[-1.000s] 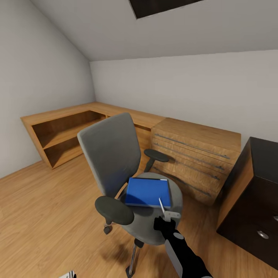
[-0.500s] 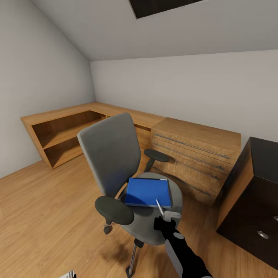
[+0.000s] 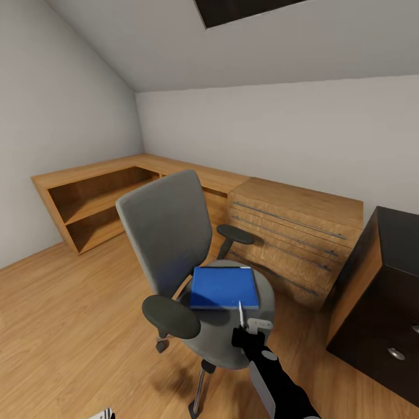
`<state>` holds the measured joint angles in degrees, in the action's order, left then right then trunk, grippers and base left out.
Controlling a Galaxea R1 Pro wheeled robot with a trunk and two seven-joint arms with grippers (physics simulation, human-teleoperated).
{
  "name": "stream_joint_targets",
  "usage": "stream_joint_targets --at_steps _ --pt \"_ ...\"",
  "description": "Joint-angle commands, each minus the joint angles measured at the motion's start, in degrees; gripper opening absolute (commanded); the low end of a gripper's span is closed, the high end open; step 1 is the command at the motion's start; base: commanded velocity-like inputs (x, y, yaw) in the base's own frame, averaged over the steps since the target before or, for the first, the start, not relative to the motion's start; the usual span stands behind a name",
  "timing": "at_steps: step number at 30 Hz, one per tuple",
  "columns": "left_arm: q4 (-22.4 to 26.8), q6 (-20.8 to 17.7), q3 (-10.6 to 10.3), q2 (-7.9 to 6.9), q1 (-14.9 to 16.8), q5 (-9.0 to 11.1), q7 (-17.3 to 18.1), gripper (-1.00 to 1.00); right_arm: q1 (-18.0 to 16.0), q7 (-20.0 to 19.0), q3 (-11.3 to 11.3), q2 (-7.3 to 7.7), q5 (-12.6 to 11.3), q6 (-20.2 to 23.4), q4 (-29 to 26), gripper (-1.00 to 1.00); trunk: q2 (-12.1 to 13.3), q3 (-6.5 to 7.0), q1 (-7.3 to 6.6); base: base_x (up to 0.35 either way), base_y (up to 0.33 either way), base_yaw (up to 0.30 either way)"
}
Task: In the bedroom, organize the workspace by keeping the computer under the desk, ensuring the monitor is on the desk, placing the keyboard on the desk next to the monitor, placing the mouse on the desk next to the keyboard, moving the folder from the swivel chair onto the desk next to the mouse, stacking the notebook on top of the folder with the pen on top of the notebook, and positioning the swivel chair next to the desk.
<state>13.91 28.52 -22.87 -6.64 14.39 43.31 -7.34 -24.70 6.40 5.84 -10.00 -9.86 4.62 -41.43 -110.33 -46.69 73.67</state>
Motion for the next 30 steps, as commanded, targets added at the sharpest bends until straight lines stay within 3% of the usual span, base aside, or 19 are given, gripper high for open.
stream_joint_targets --at_steps 1,17,30 --pt "0.1 0.1 -0.5 -0.04 0.0 0.1 -0.5 1.00 0.0 0.4 0.1 0.00 -0.9 0.2 -0.1 -1.00 0.0 -0.06 0.00 0.000 0.000 0.000" --pt "0.1 0.1 -0.5 -0.04 0.0 0.1 -0.5 1.00 0.0 0.4 0.1 0.00 -0.9 0.2 -0.1 -1.00 0.0 -0.06 0.00 0.000 0.000 0.000" --pt "0.1 0.1 -0.5 -0.04 0.0 0.1 -0.5 1.00 0.0 0.4 0.1 0.00 -0.9 0.1 -0.2 -1.00 5.2 2.28 -2.86 0.000 0.000 0.000"
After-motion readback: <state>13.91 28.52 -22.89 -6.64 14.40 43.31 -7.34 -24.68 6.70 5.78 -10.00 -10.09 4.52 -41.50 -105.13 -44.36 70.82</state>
